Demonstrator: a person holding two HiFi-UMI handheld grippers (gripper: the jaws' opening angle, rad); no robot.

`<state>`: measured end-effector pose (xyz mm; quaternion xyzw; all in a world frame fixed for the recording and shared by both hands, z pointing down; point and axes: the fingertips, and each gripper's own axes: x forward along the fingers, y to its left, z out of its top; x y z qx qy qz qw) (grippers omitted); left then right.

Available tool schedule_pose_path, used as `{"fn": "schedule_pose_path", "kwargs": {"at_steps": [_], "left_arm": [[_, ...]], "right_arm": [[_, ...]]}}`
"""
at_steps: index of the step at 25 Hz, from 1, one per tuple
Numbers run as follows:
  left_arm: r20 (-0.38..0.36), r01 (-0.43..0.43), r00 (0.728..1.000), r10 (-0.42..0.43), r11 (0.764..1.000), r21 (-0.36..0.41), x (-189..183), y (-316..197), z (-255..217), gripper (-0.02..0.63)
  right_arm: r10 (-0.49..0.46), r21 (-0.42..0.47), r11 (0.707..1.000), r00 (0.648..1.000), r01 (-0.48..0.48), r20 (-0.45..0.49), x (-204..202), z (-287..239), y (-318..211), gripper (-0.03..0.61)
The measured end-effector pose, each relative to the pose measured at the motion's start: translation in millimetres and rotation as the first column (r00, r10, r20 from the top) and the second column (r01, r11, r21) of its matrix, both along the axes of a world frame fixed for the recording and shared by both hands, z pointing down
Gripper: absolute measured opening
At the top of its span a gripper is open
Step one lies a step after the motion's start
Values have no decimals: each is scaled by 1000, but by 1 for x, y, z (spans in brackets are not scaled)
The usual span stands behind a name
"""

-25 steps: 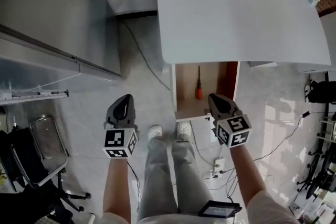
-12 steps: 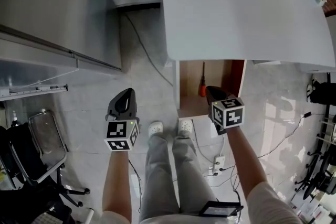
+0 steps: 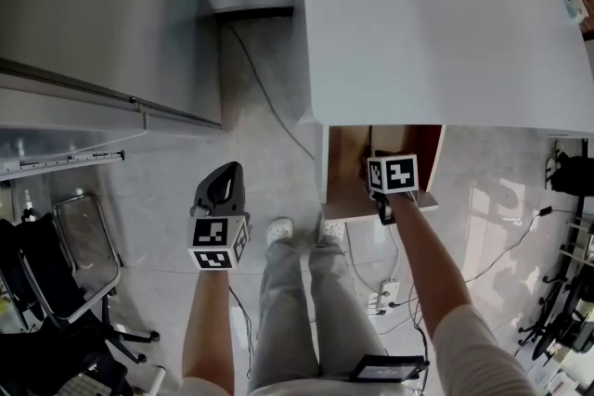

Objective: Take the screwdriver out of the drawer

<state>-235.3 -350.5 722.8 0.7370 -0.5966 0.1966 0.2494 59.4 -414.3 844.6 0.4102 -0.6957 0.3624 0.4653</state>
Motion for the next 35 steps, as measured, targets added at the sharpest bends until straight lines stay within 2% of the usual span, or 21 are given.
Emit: {"fn": "schedule_pose_path", "kwargs": {"at_steps": [5,13,15,17,26,35], "left_arm": [[14,24,1000,-23,1000,-18,-16,4,5,11],[4,58,998,-58,998,-36,-24,11,16,11],[-1,62,998,-62,997,-42,-22,14,17,11],[-4,59,998,-60,997,-45,-18,18,18,11],[3,30,1000,-30,999,-46,-7,28,12,11],[10,15,1000,-14,1000,-20,8,28,-9,11]], "right_arm": [[54,-38,998,997,-56,-52,1,23,-6,138],[88,5,996,990,-88,-107,2,32,-10,121],[106,0,994,990,-107,-93,2,32,-9,120],[118,-14,993,991,-119,-61,1,31,-6,60],[145,-11,989,989,-145,29,2,12,0,55],[80,76,993,994,-85,74,6,-20,10,55]]}}
